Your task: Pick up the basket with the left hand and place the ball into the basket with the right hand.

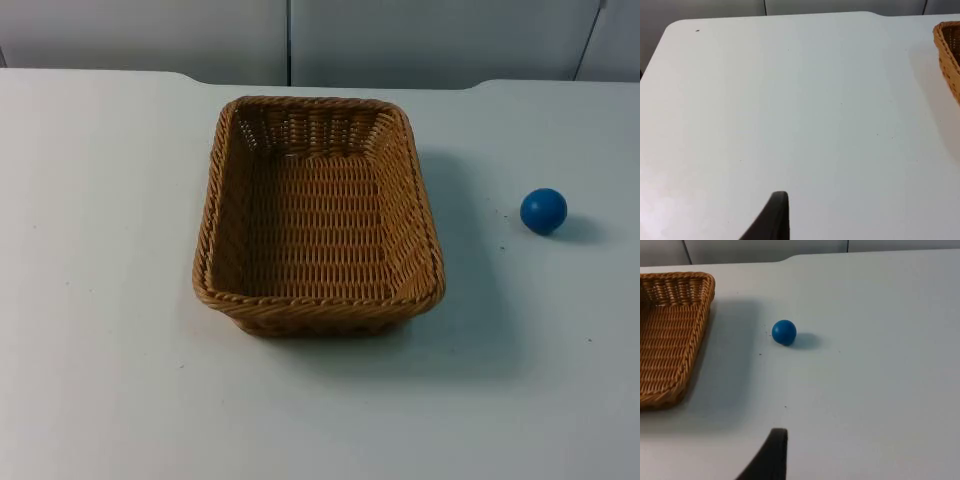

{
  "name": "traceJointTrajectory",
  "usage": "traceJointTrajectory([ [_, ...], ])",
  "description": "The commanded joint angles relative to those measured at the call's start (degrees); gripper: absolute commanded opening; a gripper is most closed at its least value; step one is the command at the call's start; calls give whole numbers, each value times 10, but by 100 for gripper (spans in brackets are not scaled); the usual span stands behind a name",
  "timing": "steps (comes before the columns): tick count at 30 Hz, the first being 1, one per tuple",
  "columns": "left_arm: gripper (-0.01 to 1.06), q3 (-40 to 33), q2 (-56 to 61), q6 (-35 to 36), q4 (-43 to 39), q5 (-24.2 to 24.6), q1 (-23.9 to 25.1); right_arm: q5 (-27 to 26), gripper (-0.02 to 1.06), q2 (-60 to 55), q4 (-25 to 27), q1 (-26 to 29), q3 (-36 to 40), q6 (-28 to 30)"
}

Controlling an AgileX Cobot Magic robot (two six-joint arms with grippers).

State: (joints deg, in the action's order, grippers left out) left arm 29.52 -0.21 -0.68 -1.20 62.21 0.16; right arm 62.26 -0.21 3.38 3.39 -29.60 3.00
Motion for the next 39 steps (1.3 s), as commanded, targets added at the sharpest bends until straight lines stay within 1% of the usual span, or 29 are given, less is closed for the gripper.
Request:
traceJointTrajectory([
  [1,105,-1,2,0,0,-4,2,-5,103,2,-1,-2,3,0],
  [7,105,-1,2,10,-13,-5,2,-5,103,2,-1,-2,3,0],
  [10,105,-1,2,22,-33,-5,2,-5,103,2,-1,-2,3,0],
  [23,105,-1,2,21,-33,-5,1,-5,103,2,-1,-2,3,0],
  [27,105,-1,2,-25,-2,-5,1,-5,103,2,-1,-2,3,0],
  [29,105,-1,2,-36,5,-5,1,-5,103,2,-1,-2,3,0],
  [32,105,-1,2,-17,-8,-5,1,-5,103,2,-1,-2,3,0],
  [36,105,-1,-8,-21,-5,-6,1,-5,103,2,-1,-2,3,0],
  [38,105,4,-14,-19,-5,-11,1,-5,103,2,-1,-2,3,0],
  [39,105,10,-25,-16,-4,-24,1,-5,103,2,-1,-2,3,0],
])
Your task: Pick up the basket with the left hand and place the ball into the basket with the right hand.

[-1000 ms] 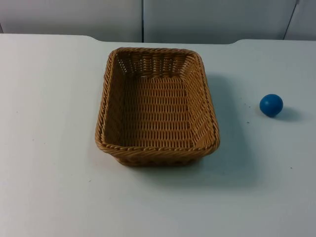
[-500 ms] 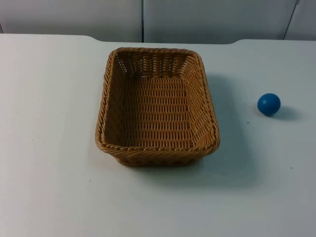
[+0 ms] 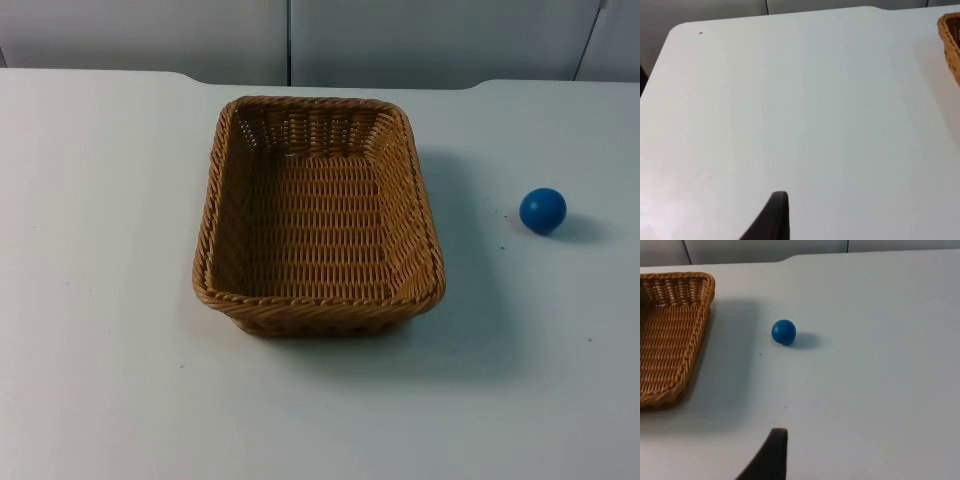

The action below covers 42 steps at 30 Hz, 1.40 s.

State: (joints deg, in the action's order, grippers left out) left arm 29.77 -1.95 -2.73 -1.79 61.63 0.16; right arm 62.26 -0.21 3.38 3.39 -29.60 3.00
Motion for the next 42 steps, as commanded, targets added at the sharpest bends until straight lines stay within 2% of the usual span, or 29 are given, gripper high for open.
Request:
traceJointTrajectory([
  [1,105,14,-22,15,3,-36,1,-5,103,2,-1,-2,3,0],
  [3,105,35,-59,39,-3,-63,1,-5,103,2,-1,-2,3,0],
  [6,105,55,-116,41,-3,-77,1,-5,103,2,-1,-2,3,0],
  [8,105,66,-163,41,18,-137,1,-5,103,2,-1,-2,3,0],
  [9,105,66,-163,41,18,-137,1,-5,103,2,-1,-2,3,0],
  [11,105,76,-207,19,69,-238,1,-5,103,2,-1,-2,3,0],
  [13,105,87,-238,-56,115,-290,1,-5,103,2,-1,-2,3,0],
  [25,105,145,-492,-222,303,-319,1,-5,103,2,-1,-2,3,0],
  [29,105,193,-589,-338,411,-321,-5,-5,103,2,-1,-2,3,0],
  [32,105,222,-643,-346,474,-340,-29,-5,103,2,-1,-2,3,0],
  [38,105,274,-764,-348,473,-395,-103,-5,103,2,-1,-2,3,0],
  [42,105,303,-842,-345,474,-404,-133,-5,103,2,-1,-2,3,0],
])
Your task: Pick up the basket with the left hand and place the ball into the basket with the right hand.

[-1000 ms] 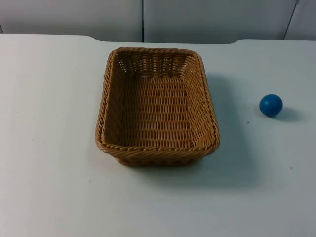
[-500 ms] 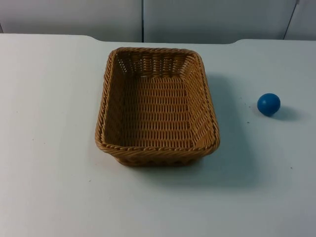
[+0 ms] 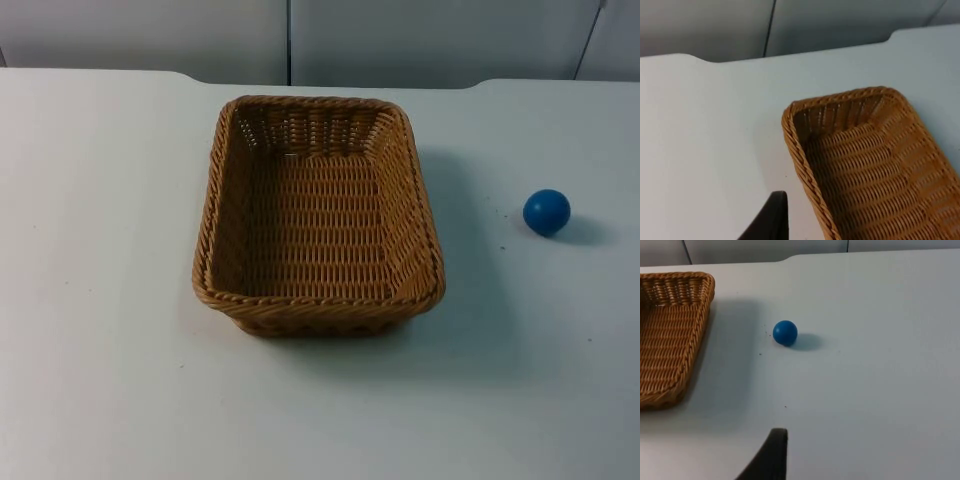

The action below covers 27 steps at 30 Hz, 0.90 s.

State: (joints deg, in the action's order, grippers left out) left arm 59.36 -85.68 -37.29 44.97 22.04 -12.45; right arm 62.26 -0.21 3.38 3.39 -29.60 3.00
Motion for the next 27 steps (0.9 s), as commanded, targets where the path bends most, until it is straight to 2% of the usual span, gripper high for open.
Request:
traceJointTrajectory([
  [1,105,15,-30,4,8,-13,-14,-5,103,2,-1,-2,3,0],
  [5,105,39,-96,50,10,-12,-20,-5,103,2,-1,-2,3,0],
  [8,105,61,-165,95,-10,6,-20,-5,103,2,-1,-2,3,0],
  [12,105,69,-206,107,-15,6,-28,-5,103,2,-1,-2,3,0],
  [17,105,84,-259,130,-40,3,-68,-5,103,2,-1,-2,3,0],
  [20,105,99,-286,158,-77,2,-85,-5,103,2,-1,-2,3,0],
  [23,105,136,-323,255,-177,12,-100,-5,103,2,-1,-2,3,0],
  [24,105,136,-323,255,-177,12,-100,-5,103,2,-1,-2,3,0],
  [27,105,183,-349,326,-254,47,-100,-5,103,2,-1,-2,3,0],
])
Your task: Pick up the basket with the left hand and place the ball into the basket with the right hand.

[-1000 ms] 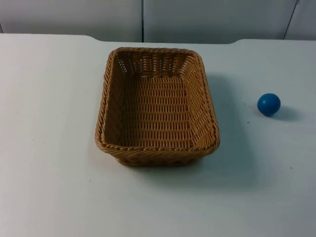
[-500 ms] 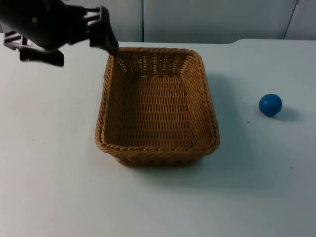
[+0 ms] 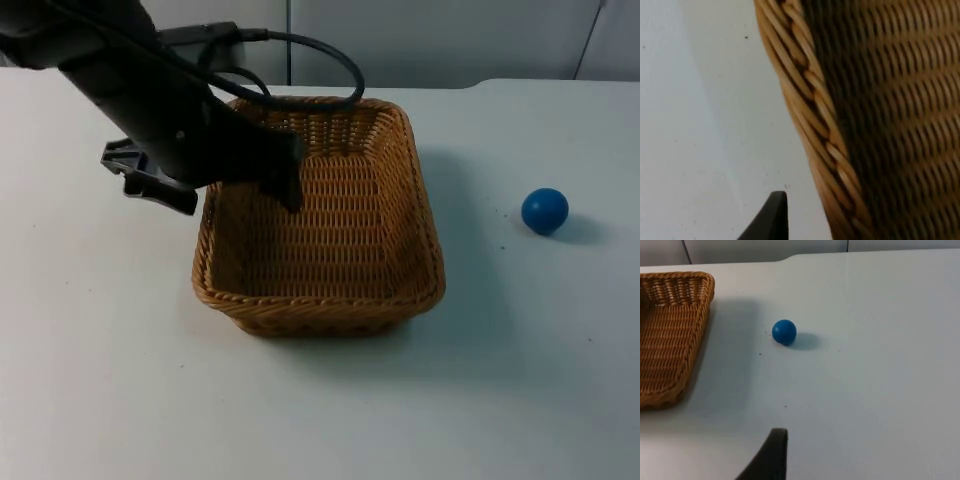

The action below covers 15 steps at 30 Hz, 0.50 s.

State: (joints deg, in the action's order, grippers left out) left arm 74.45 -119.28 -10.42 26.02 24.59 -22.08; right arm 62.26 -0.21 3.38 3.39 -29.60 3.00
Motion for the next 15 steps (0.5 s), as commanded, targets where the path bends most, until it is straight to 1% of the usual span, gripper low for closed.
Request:
traceJointTrajectory([
  [1,105,45,-20,85,-98,30,-4,-5,103,2,-1,-2,3,0],
  [2,105,45,-20,85,-98,30,-4,-5,103,2,-1,-2,3,0],
  [6,105,94,-39,201,-207,71,-4,-5,103,2,-1,-2,3,0],
  [7,105,94,-39,201,-207,71,-4,-5,103,2,-1,-2,3,0],
  [10,104,118,-59,248,-251,110,-4,-5,103,2,-1,-2,3,0],
  [15,104,121,-70,256,-251,116,-8,-5,103,2,-1,-2,3,0],
])
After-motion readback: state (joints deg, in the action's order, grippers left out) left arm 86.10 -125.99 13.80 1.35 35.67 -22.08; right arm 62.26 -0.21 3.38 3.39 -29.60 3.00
